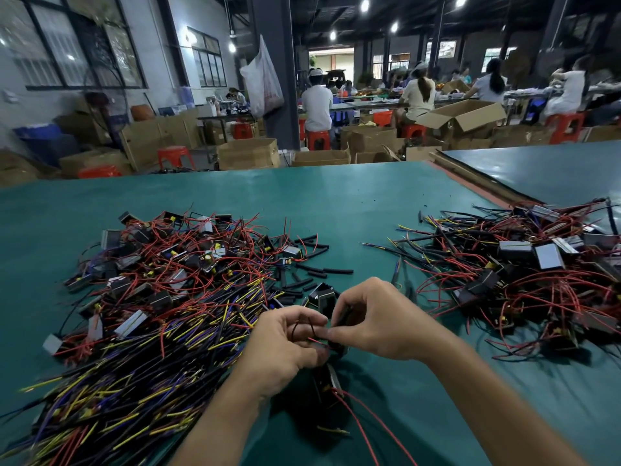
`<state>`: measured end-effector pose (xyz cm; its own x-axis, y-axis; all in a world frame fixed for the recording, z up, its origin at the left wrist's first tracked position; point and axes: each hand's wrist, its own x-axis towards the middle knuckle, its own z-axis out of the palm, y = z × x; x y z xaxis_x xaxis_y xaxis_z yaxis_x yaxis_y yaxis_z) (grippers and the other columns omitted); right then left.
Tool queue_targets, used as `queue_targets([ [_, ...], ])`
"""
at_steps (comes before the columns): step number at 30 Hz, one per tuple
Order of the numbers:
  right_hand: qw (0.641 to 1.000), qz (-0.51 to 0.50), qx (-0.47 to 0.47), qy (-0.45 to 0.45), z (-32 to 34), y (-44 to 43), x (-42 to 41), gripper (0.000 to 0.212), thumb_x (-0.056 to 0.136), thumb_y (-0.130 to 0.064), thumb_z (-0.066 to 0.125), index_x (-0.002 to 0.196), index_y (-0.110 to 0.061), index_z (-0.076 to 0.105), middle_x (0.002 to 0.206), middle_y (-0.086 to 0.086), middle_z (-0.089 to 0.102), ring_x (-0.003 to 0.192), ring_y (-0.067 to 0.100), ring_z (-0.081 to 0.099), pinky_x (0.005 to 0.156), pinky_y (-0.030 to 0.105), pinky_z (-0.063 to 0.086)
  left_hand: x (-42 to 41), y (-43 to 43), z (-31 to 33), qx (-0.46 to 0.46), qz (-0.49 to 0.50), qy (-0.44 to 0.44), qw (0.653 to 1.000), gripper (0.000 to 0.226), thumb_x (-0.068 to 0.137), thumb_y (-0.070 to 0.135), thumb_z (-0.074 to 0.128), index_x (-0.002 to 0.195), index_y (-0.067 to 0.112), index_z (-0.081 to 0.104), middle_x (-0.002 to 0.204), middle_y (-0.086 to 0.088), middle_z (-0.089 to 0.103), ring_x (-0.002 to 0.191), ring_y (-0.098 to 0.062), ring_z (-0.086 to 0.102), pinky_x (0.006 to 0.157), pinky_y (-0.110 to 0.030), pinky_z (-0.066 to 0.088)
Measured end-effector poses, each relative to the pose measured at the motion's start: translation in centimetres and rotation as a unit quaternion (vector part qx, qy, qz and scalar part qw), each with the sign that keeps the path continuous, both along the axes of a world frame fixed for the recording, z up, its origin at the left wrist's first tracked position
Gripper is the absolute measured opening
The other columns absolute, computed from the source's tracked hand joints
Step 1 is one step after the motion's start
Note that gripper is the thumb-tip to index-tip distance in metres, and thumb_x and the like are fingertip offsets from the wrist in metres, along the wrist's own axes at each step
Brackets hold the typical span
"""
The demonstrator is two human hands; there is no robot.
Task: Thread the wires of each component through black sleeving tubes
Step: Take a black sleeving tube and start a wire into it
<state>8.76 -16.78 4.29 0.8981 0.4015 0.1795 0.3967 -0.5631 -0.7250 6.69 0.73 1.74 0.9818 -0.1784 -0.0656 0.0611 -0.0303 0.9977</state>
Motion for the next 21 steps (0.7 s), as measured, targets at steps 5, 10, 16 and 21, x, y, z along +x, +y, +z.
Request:
queue_targets([
  [5,1.000,0.012,-0.027,0.008,-0.4,0.0,0.2,0.011,0.073,-0.027,0.080,0.071,-0.019,0.073,0.063,-0.005,0.068,0.053,-0.001,0.055,0.055,0.020,0.047,-0.1,0.0,0.0,0.028,-0.021,-0.005,0.999,0.040,0.068,-0.035,0.060,0.087,0.000,0.065,0.066,0.000,0.070,0.057,-0.006,0.062,0.059,-0.016,0.052],
  [10,0.997,0.037,0.024,0.064,0.4,-0.7,0.0,0.013,0.077,-0.021,0.080,0.082,-0.013,0.071,0.068,0.002,0.070,0.059,0.009,0.060,0.061,0.031,0.052,-0.4,-0.2,0.3,0.025,-0.011,-0.033,0.999,0.033,0.067,-0.027,0.069,0.086,-0.001,0.067,0.069,-0.004,0.071,0.062,-0.009,0.065,0.061,-0.017,0.053],
  [16,0.982,0.015,0.166,0.092,1.5,-2.0,0.2,0.011,0.085,-0.006,0.072,0.075,-0.009,0.072,0.063,0.005,0.069,0.052,0.013,0.061,0.051,0.019,0.047,-0.4,-0.4,0.6,0.026,0.006,-0.062,0.998,0.021,0.070,-0.013,0.077,0.081,0.005,0.072,0.076,-0.011,0.073,0.066,-0.013,0.065,0.062,-0.021,0.054],
  [21,0.980,0.010,0.183,0.077,1.7,-1.6,-0.1,0.012,0.083,-0.008,0.075,0.071,-0.012,0.076,0.065,0.007,0.072,0.052,0.010,0.061,0.051,0.017,0.046,-0.5,-0.8,0.5,0.047,0.025,-0.097,0.994,0.015,0.075,0.004,0.079,0.070,0.017,0.075,0.061,0.001,0.070,0.052,-0.006,0.059,0.053,-0.018,0.048],
])
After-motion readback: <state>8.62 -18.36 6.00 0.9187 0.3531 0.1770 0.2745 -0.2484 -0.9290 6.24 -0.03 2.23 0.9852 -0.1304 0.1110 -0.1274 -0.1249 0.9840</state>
